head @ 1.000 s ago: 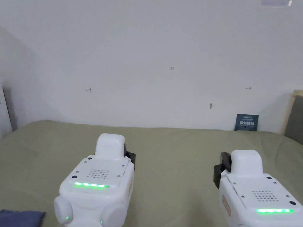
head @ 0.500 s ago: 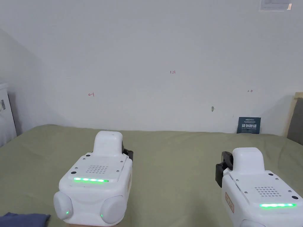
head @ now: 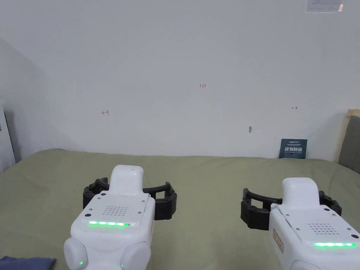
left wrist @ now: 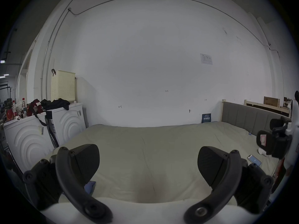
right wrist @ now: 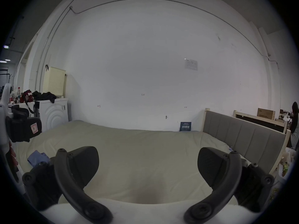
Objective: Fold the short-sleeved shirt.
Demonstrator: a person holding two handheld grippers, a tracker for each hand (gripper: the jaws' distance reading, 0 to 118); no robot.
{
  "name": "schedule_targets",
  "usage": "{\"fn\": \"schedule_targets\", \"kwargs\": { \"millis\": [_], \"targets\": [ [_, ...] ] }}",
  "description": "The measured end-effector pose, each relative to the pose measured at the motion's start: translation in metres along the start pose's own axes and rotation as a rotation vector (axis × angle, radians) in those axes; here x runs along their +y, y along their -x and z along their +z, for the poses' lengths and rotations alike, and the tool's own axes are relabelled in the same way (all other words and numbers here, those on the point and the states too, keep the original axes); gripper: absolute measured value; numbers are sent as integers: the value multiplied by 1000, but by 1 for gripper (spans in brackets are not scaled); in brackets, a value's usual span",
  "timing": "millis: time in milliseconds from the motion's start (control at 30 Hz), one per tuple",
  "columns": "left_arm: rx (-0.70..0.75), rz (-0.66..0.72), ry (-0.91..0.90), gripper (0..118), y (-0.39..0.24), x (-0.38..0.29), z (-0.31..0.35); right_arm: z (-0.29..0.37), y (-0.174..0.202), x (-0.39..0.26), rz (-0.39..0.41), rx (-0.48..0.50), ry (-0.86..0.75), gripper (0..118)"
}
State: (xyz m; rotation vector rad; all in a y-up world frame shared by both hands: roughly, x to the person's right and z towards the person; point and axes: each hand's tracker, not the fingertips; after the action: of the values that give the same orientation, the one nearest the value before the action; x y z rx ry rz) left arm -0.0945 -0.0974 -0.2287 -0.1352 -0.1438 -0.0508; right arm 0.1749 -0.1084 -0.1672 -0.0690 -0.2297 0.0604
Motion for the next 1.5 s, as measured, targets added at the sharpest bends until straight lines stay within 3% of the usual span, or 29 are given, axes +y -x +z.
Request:
{"fn": "schedule_targets", "kwargs": {
  "millis": [100,200,300,367,500,633,733,933,1033,1133,1233,1500],
  "targets": [
    [9,19,2,118,3,3,0,-5,2,6,14,2,3,118],
    [23,11,-13,118,4,6,1,0,0,8,29,94,-3,118],
    [30,-1,-17,118,7,7,5,7,-5,11,-54,131,-7,118],
    [27,0,-13,118,10,7,6,5,-8,16,-68,141,13,118],
    [33,5,-10,118,11,8,10,5,-11,19,-27,149,27,118],
    [29,10,-19,118,10,12,13,7,-5,20,72,61,18,118],
    [19,4,-13,118,7,14,16,7,1,21,93,-17,72,118],
    [13,8,-16,118,7,15,21,13,-5,26,35,43,69,118],
    [9,6,-15,118,5,15,21,13,-1,28,32,19,73,118],
    [6,7,-13,118,4,14,24,13,5,27,77,-42,79,118],
    [5,9,-6,118,6,14,22,12,6,25,92,-35,73,118],
    [-3,10,-5,118,7,14,21,15,2,33,35,-42,24,118]
  ]
}}
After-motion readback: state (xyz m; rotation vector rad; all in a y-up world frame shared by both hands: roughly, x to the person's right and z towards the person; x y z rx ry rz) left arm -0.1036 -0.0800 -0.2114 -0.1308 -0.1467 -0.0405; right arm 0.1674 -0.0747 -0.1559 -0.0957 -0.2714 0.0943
